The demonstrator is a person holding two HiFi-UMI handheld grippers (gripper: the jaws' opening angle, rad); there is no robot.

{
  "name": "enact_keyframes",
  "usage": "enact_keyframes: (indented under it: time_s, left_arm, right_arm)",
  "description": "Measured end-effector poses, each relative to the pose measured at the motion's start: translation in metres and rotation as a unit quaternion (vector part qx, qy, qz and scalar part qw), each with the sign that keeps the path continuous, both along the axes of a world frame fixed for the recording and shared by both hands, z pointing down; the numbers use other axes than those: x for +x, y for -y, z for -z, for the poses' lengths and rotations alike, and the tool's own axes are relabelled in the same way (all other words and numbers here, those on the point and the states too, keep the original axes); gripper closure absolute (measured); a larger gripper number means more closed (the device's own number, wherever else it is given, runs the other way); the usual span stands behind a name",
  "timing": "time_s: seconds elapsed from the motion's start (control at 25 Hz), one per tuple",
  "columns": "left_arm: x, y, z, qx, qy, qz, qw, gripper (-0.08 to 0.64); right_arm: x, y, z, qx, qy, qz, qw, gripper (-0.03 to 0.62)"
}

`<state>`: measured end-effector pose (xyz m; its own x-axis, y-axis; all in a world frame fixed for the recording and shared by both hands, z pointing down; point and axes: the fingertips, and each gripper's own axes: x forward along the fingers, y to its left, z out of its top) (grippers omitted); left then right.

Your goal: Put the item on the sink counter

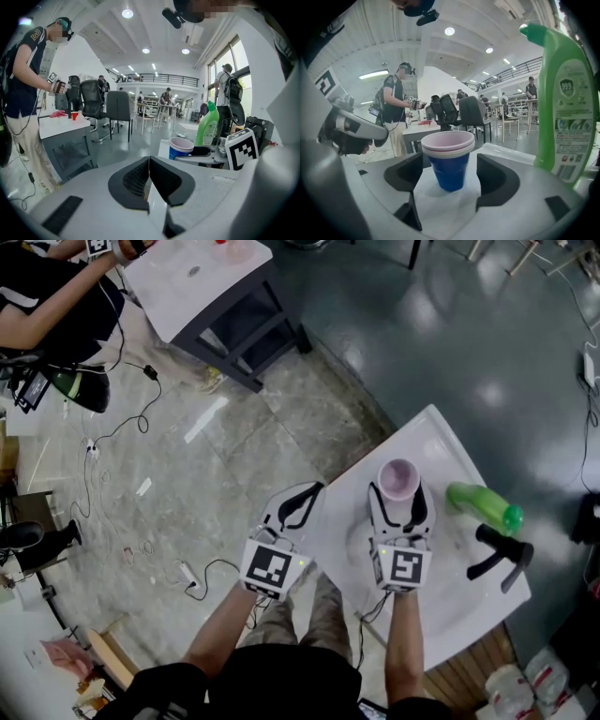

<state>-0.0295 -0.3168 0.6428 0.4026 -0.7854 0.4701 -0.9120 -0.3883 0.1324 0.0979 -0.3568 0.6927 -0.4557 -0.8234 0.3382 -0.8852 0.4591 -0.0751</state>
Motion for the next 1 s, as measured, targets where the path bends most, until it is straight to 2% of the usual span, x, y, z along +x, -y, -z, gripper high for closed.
enact_keyframes:
  time_s: [0.56, 1.0]
  left_arm:
    - [-0.002, -0.015, 0.024, 0.021, -0.002, -0.006, 0.9998, 0.554]
    - [-0.005, -0.037, 0.063, 0.057, -0.005, -0.015, 0.9983, 0.554]
  right_arm:
    - [0.007, -0.015, 0.026, 0.016, -0.013, -0.016, 1.000, 0.244]
    - [0.007, -0.038, 0.070, 0.053, 0.003, -0.034, 0.998, 0.254]
